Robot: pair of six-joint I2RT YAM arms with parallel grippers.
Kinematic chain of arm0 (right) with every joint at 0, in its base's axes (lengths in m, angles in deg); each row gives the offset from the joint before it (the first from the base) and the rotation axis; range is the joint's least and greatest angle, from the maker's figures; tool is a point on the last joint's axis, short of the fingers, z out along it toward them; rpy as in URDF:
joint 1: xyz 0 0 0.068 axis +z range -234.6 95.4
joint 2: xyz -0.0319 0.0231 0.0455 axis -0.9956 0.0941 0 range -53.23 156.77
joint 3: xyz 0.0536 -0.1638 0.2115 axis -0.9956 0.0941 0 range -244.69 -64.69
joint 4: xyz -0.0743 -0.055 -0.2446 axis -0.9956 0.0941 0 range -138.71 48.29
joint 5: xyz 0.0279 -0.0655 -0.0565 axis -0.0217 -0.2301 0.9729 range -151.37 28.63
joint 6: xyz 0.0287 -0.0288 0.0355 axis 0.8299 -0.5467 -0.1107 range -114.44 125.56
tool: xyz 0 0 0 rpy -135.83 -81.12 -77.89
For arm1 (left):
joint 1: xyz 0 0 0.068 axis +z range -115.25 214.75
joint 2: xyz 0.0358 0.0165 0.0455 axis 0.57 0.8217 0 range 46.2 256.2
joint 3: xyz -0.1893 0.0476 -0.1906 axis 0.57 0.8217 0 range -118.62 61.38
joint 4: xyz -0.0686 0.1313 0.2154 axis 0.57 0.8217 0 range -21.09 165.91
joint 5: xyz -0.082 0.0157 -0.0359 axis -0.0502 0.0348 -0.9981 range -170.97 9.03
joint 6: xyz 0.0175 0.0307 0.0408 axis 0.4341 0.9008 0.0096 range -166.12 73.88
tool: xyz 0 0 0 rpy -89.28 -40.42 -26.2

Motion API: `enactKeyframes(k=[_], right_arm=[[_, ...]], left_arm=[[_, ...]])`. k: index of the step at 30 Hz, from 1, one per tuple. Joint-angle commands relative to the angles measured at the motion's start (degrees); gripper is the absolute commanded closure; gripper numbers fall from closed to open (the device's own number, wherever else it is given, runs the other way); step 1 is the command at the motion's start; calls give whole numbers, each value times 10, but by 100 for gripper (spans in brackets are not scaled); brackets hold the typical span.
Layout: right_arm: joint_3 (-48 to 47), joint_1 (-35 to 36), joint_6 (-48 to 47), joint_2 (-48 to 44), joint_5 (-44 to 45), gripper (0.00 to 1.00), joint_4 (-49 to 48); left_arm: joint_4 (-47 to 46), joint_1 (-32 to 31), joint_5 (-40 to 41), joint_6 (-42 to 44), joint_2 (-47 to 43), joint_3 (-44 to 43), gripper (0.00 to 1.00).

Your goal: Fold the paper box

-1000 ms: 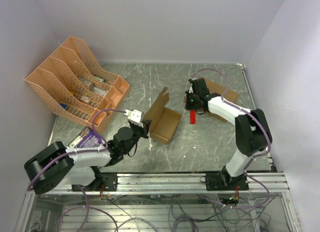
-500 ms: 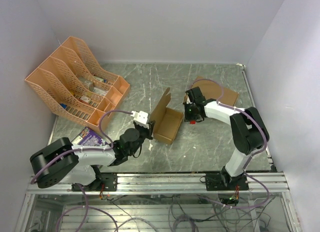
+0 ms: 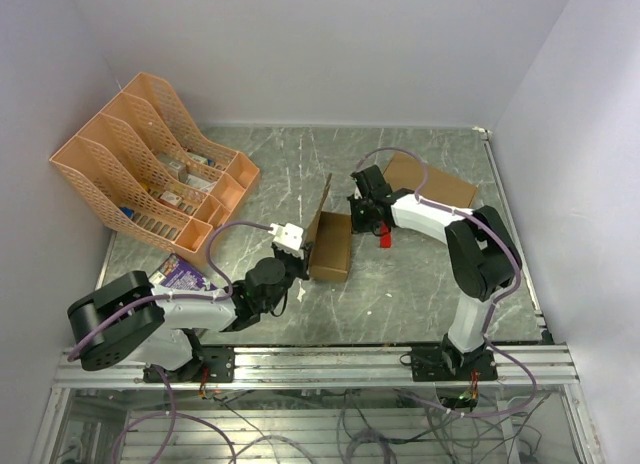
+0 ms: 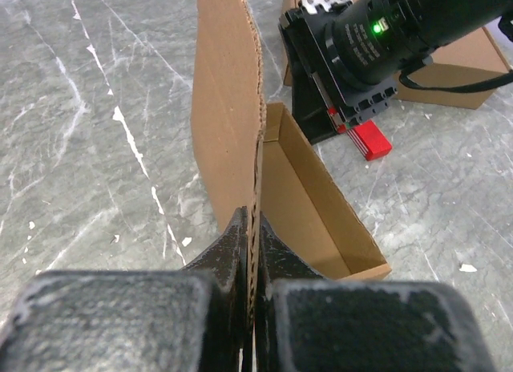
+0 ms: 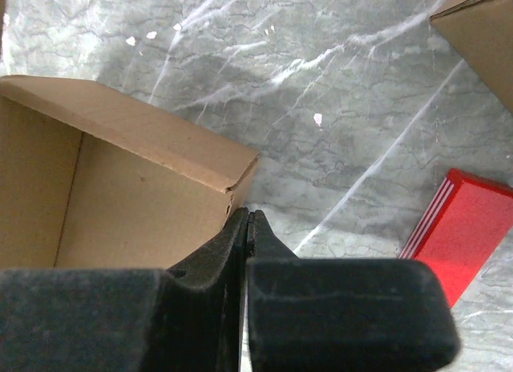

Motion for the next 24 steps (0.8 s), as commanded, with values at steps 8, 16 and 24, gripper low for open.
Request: enactKeyframes(k=[8, 16, 24], right_arm=[[64, -5, -95, -82, 38, 100, -26], [76, -72, -207, -126, -129, 100, -3], [90, -129, -341, -145, -292, 36, 15]], left_arm=[[25, -8, 82, -20, -26, -1, 93], [13, -8, 80, 22, -19, -11, 93], [-128, -4, 36, 138, -37, 41, 93]])
